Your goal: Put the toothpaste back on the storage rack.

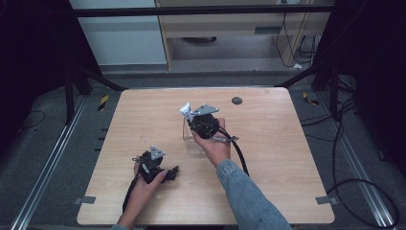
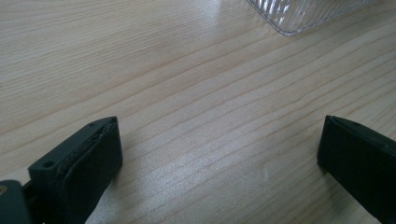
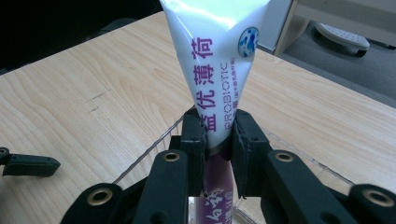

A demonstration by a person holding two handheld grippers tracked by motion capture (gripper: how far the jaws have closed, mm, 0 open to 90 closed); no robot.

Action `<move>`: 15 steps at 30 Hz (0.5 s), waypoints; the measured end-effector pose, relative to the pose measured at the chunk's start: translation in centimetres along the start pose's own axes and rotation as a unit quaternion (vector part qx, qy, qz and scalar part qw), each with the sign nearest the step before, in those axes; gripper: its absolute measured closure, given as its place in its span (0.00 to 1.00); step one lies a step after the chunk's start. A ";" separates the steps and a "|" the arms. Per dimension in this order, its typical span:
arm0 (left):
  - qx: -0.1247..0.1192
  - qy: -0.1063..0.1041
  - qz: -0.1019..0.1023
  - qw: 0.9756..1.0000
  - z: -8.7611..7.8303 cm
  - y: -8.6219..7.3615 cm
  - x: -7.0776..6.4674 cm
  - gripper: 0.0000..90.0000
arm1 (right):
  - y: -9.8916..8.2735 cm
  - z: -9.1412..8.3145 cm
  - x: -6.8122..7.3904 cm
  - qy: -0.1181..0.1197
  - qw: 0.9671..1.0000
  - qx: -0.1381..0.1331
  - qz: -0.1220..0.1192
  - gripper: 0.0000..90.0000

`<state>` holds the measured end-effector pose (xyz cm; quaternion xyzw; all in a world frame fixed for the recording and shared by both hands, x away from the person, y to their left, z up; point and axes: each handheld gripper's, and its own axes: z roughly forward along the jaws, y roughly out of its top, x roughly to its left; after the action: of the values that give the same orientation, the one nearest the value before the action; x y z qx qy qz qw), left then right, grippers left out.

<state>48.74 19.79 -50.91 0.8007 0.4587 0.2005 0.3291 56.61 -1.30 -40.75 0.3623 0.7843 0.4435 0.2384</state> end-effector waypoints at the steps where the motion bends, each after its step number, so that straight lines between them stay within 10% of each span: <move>1: 0.000 0.000 0.000 1.000 0.0 0.0 0.0 0.00 | 0.0 0.0 0.0 0.000 1.000 0.000 0.000 0.85; 15: 0.000 -0.001 0.001 1.000 0.0 0.0 0.0 0.00 | 0.3 0.5 0.4 0.001 1.000 0.004 0.003 0.84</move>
<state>48.75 19.78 -50.91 0.8012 0.4580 0.2001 0.3292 56.83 -0.62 -40.80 0.3654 0.7851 0.4416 0.2346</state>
